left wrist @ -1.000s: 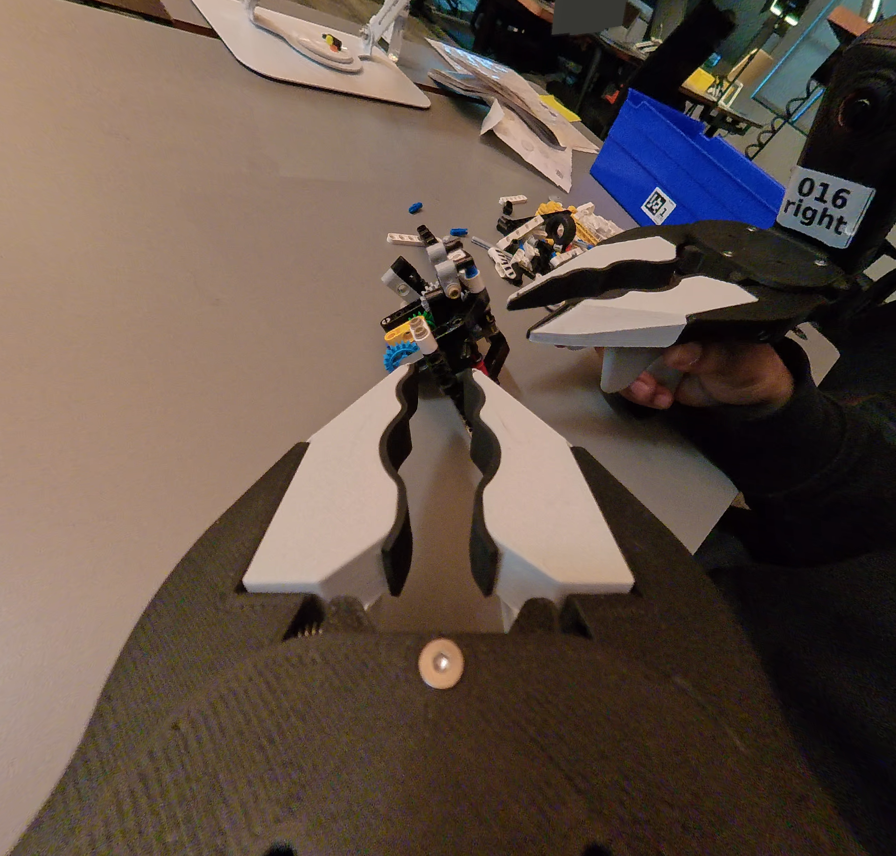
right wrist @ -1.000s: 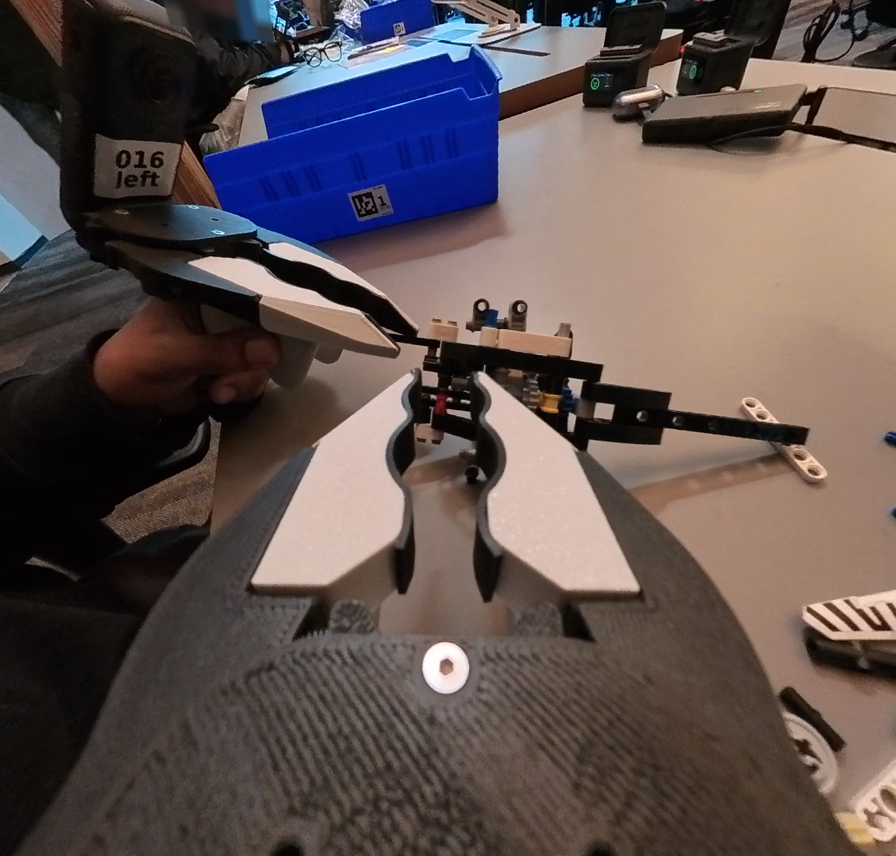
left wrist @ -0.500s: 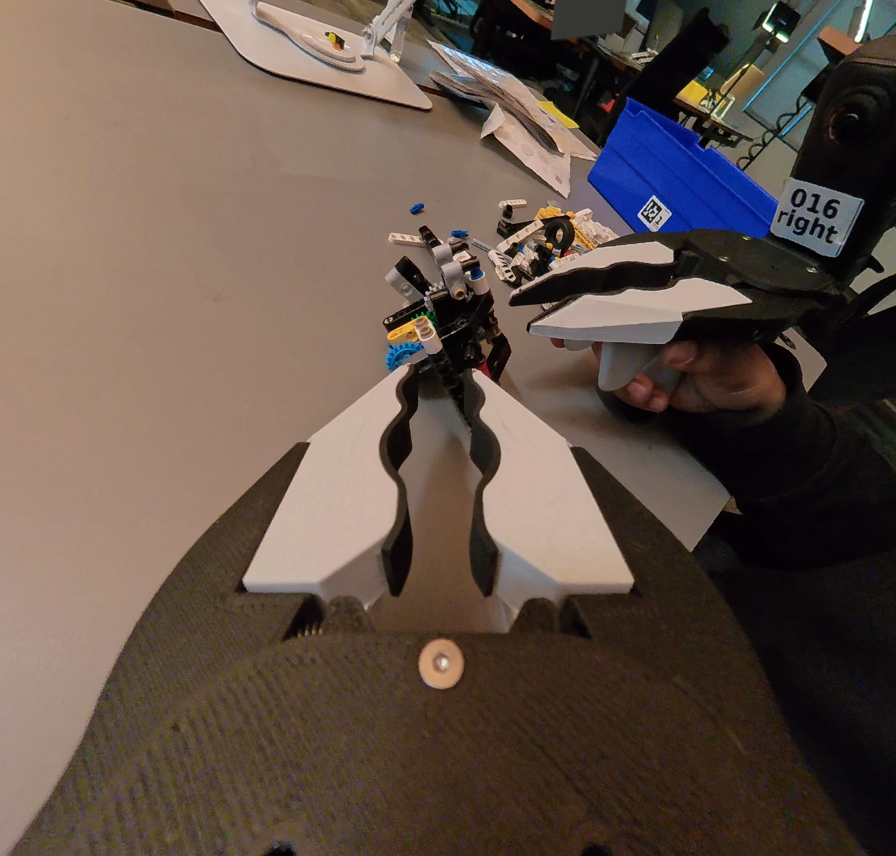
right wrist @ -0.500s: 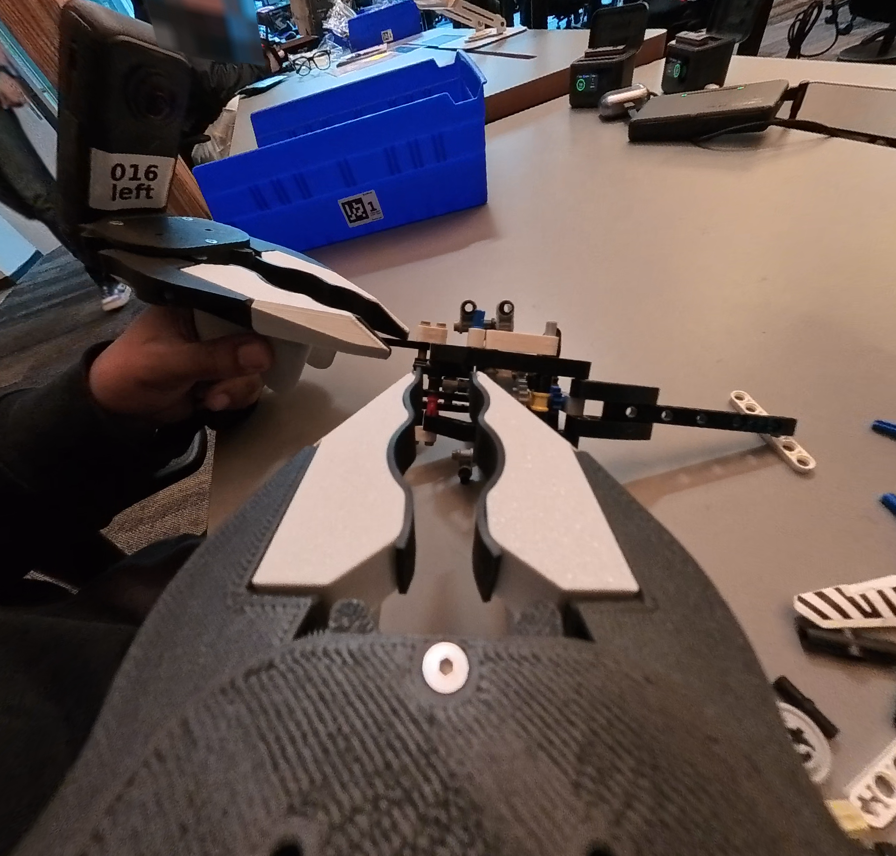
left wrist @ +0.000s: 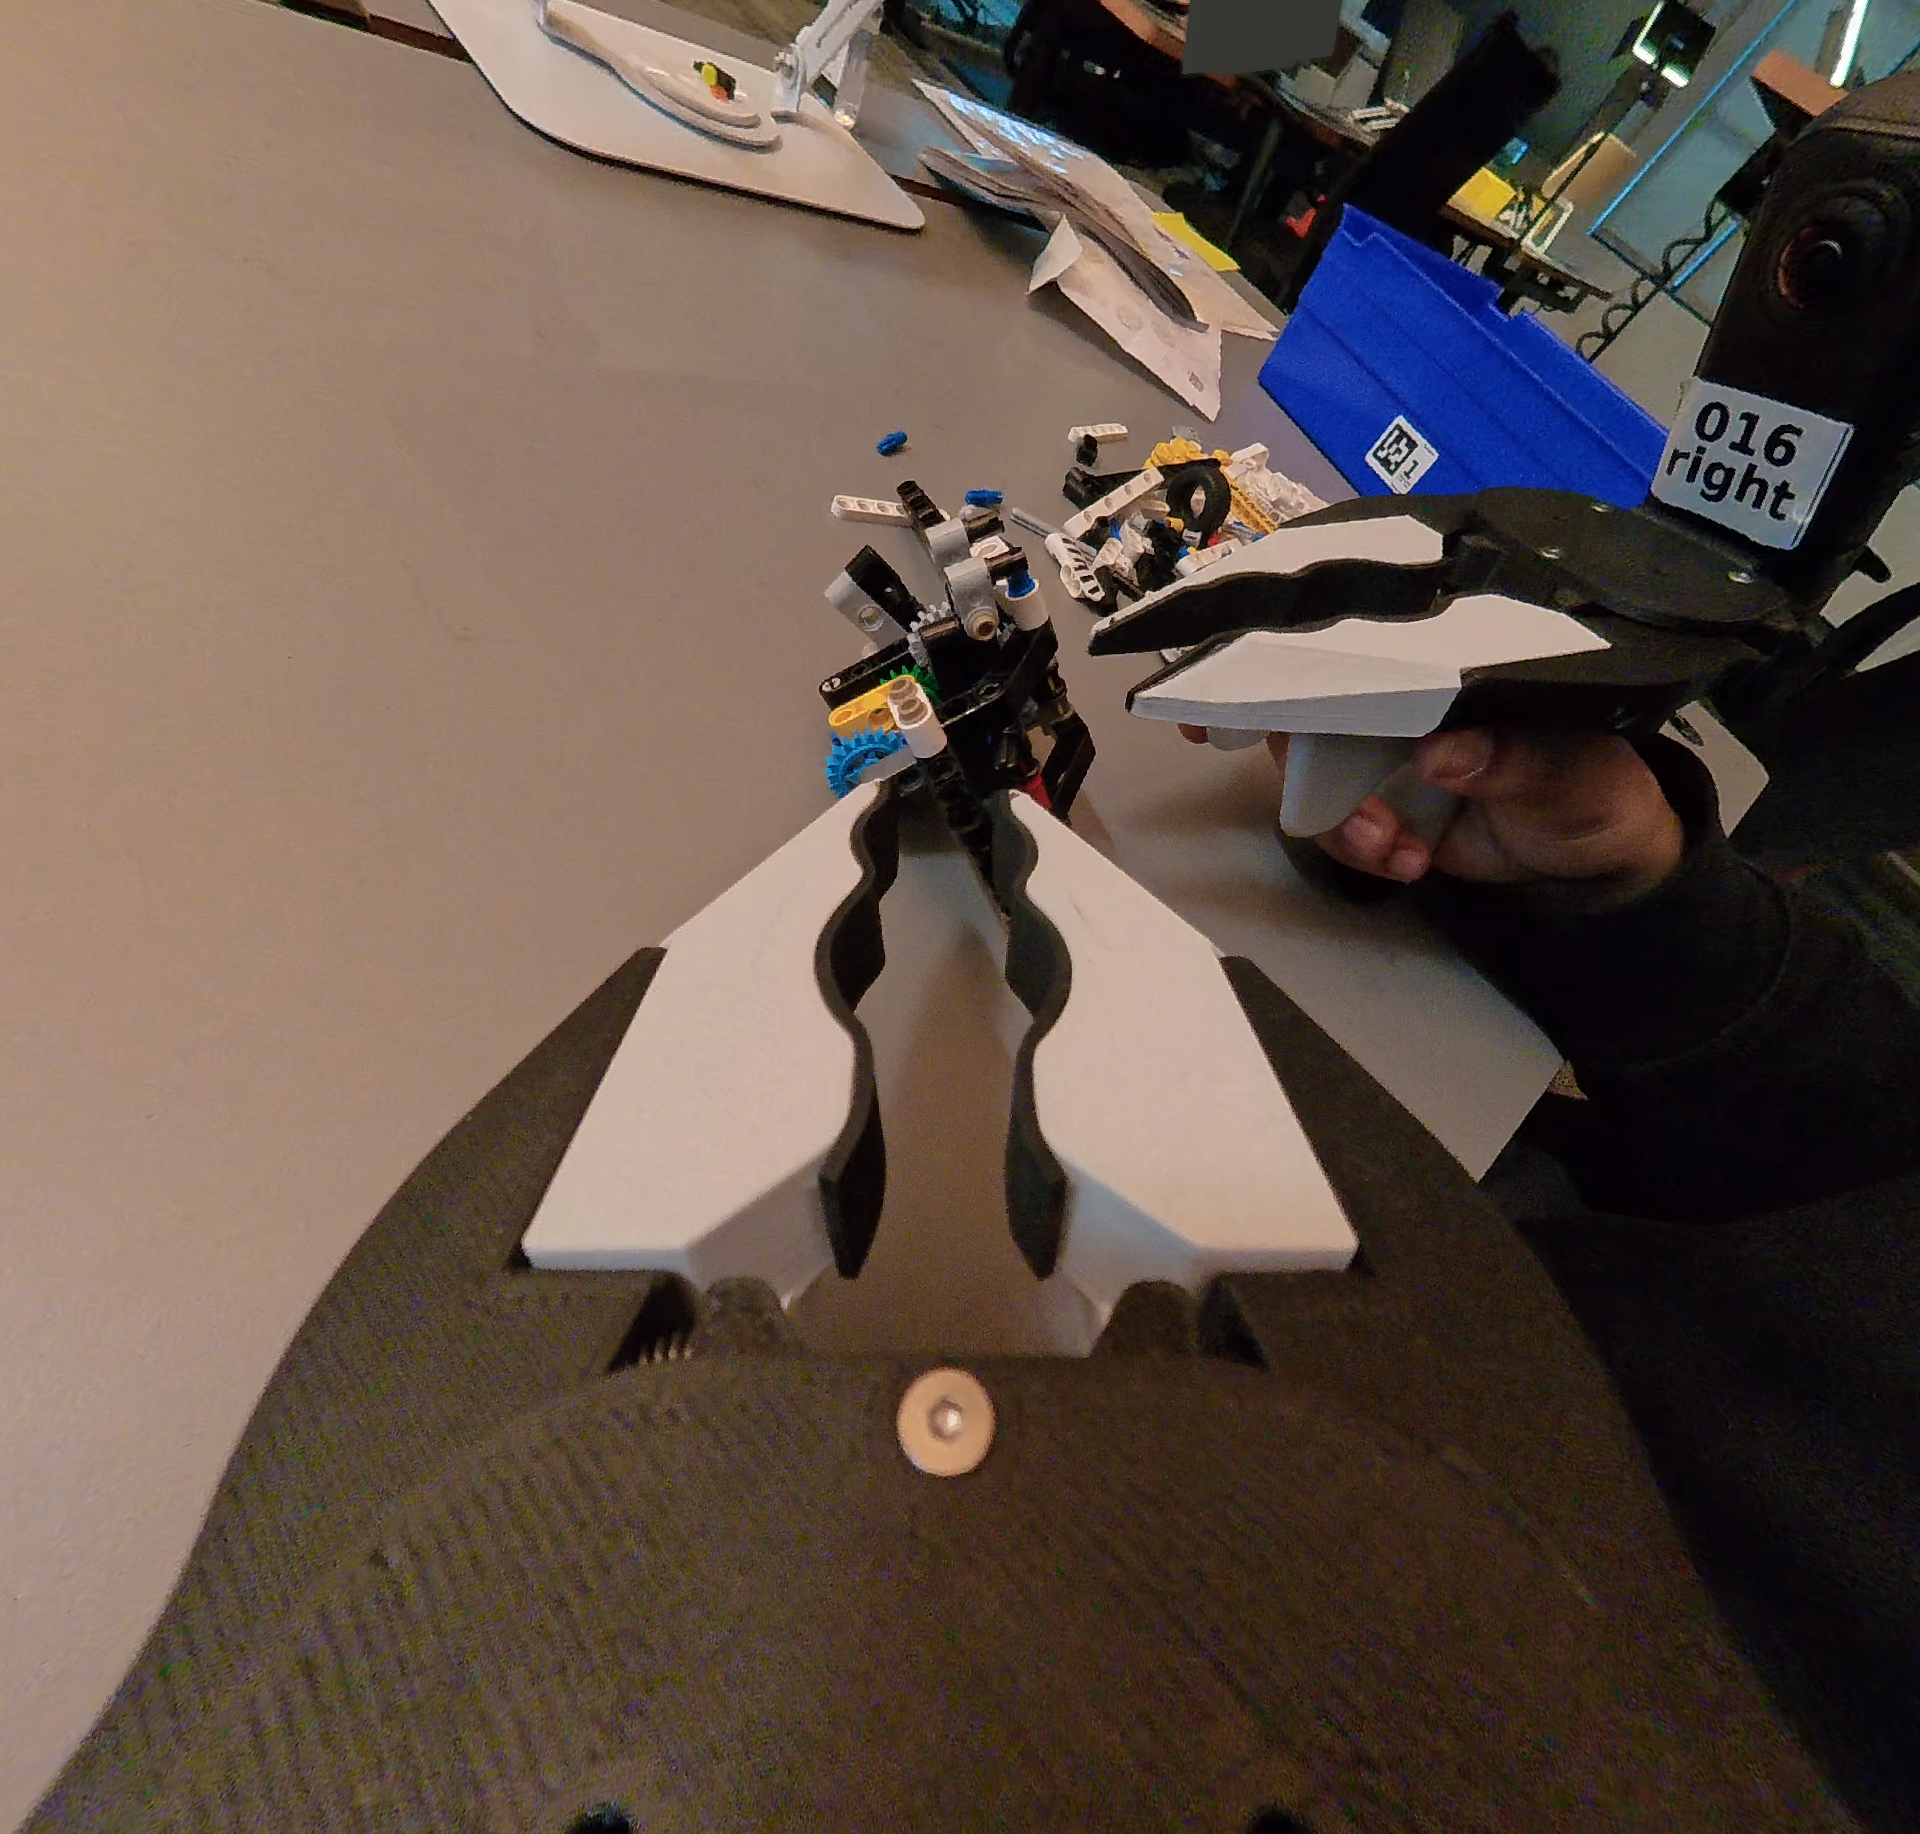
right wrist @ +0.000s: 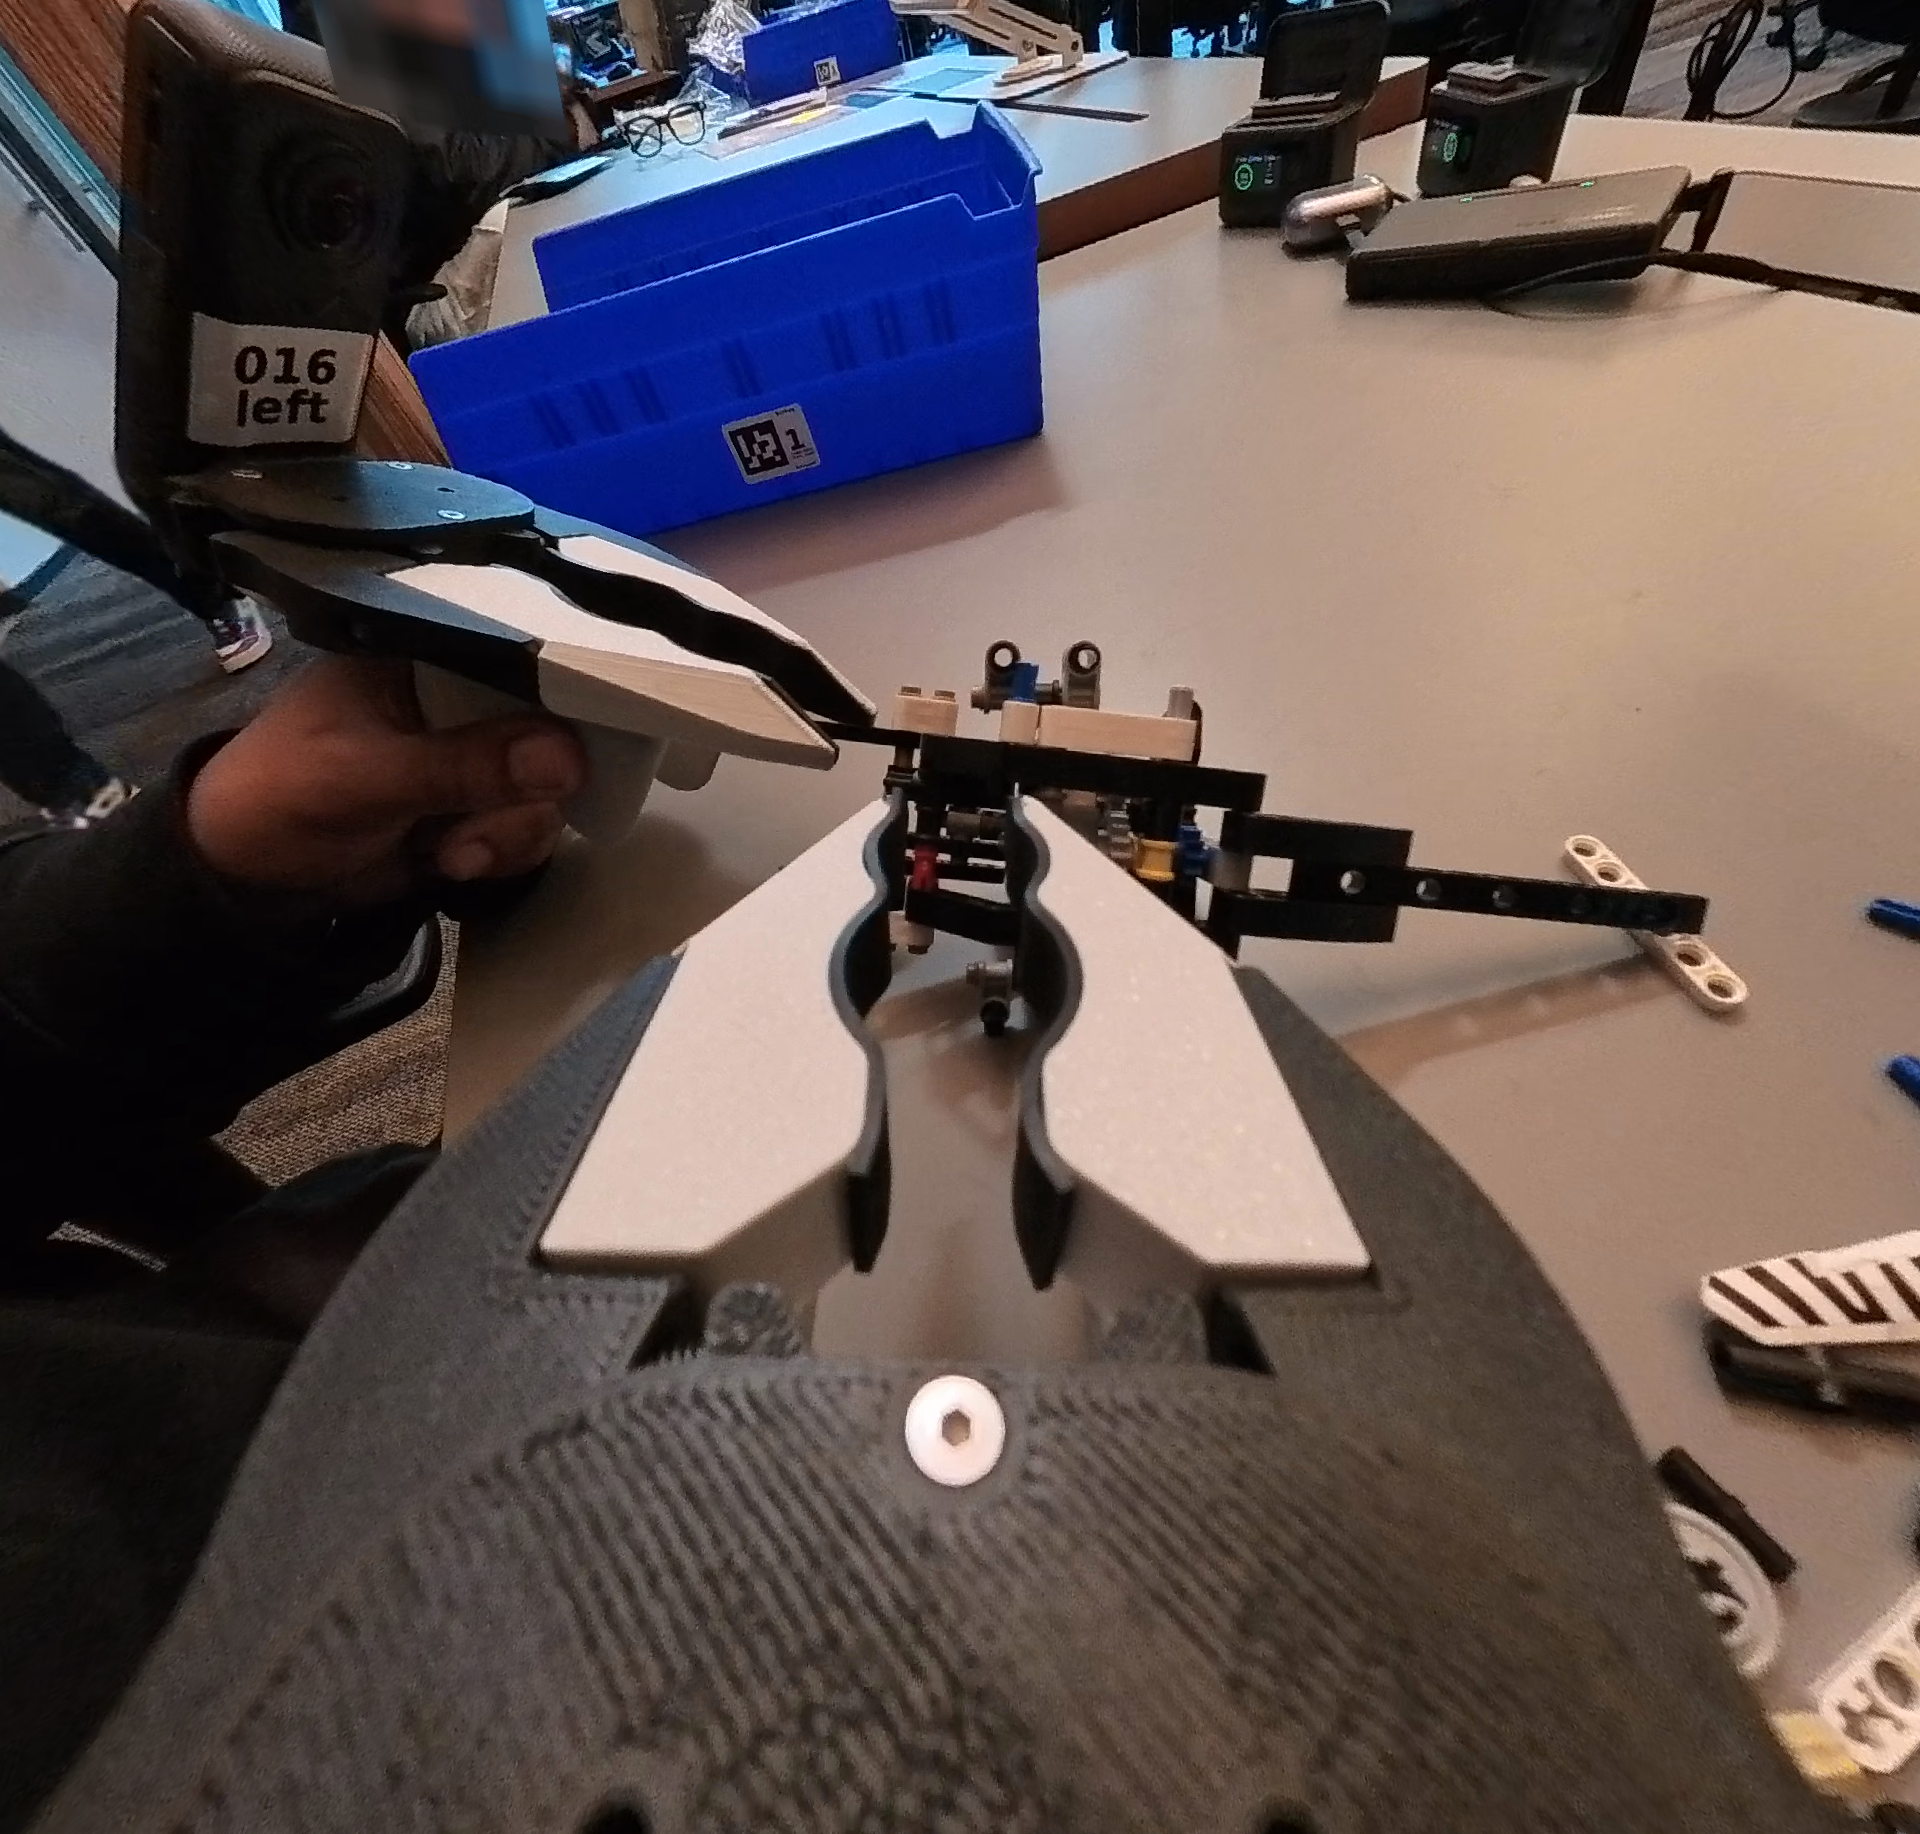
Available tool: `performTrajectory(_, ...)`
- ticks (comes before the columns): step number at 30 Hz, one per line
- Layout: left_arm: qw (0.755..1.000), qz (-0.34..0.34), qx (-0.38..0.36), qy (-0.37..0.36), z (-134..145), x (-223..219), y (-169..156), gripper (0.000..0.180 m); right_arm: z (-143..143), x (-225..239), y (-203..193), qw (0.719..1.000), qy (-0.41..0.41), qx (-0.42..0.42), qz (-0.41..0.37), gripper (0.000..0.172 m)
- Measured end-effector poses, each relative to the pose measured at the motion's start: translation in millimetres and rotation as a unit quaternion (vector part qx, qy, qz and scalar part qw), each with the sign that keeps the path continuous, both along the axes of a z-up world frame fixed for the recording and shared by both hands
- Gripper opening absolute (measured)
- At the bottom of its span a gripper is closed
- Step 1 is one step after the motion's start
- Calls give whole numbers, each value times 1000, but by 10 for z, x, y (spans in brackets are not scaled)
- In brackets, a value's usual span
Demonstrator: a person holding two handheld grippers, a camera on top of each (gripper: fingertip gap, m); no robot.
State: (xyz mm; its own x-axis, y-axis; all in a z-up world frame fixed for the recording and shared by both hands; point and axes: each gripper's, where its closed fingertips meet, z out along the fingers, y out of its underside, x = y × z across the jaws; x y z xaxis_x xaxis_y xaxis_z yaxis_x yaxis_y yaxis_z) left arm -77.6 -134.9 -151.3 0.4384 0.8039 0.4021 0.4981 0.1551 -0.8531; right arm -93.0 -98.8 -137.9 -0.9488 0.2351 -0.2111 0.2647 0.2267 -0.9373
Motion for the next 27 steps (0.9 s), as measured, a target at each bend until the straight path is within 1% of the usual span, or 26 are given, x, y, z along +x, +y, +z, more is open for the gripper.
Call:
performTrajectory(9, 1000, -3, -4, -1, -7, 4, 10, 13, -19, 18, -14, 1000, 4, 8, 4, 16)
performTrajectory(12, 1000, -2, -3, -2, -8, 3, 7, 14, -20, 33, -18, 1000, 6, 9, 9, 11)
performTrajectory(16, 1000, -2, -3, -2, -8, 3, 6, 14, -17, 39, -18, 1000, 9, 8, 9, 11)
performTrajectory(23, 1000, -1, -2, -2, -5, 4, 2, 14, -6, 26, -10, 1000, 7, 3, 6, 11)
performTrajectory(27, 1000, -1, 0, -1, -3, 5, -1, 14, 38, 2, 19, 1000, -3, -15, 2, 9)
